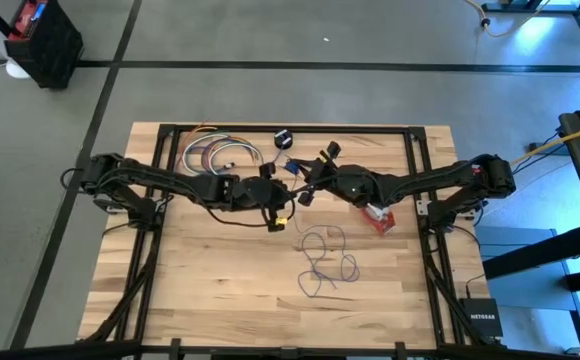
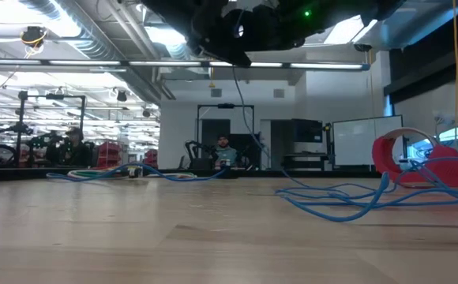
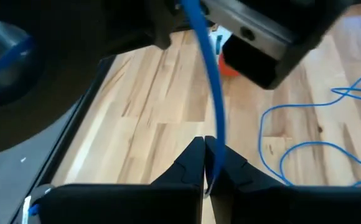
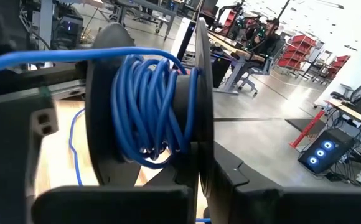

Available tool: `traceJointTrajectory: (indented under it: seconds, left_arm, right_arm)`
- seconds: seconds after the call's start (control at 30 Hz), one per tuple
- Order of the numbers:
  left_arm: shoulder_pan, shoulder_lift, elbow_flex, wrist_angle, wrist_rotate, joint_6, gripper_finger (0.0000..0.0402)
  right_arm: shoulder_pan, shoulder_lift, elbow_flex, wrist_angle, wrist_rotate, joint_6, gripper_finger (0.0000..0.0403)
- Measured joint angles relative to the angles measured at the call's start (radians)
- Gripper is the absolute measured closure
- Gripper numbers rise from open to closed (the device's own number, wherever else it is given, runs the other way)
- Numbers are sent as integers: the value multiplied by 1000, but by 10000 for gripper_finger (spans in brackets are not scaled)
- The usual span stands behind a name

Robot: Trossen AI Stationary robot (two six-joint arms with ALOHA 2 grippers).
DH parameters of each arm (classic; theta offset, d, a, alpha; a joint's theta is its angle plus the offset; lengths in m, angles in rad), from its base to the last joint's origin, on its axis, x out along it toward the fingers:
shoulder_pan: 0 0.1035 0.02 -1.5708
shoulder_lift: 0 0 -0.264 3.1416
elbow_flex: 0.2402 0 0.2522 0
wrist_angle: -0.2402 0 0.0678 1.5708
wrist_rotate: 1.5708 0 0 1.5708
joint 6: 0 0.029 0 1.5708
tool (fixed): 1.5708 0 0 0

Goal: Coil cords
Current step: Coil the blue wire onto the spool

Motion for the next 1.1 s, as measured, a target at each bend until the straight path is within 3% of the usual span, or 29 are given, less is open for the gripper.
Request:
traceJointTrajectory:
  seconds: [0.43,0.8,0.9,1.1]
  left_arm:
    - [9,-1,0,-3,2,-80,398]
    - [5,-1,0,-4,2,-34,396]
    - [6,-1,0,-2,2,-33,378]
    - [5,9,0,28,3,-25,300]
  right_arm:
    - [0,1,0,7,0,0,384]
    - [0,1,0,10,0,-3,384]
    - [0,1,0,10,0,-3,384]
    - [0,1,0,10,0,-3,384]
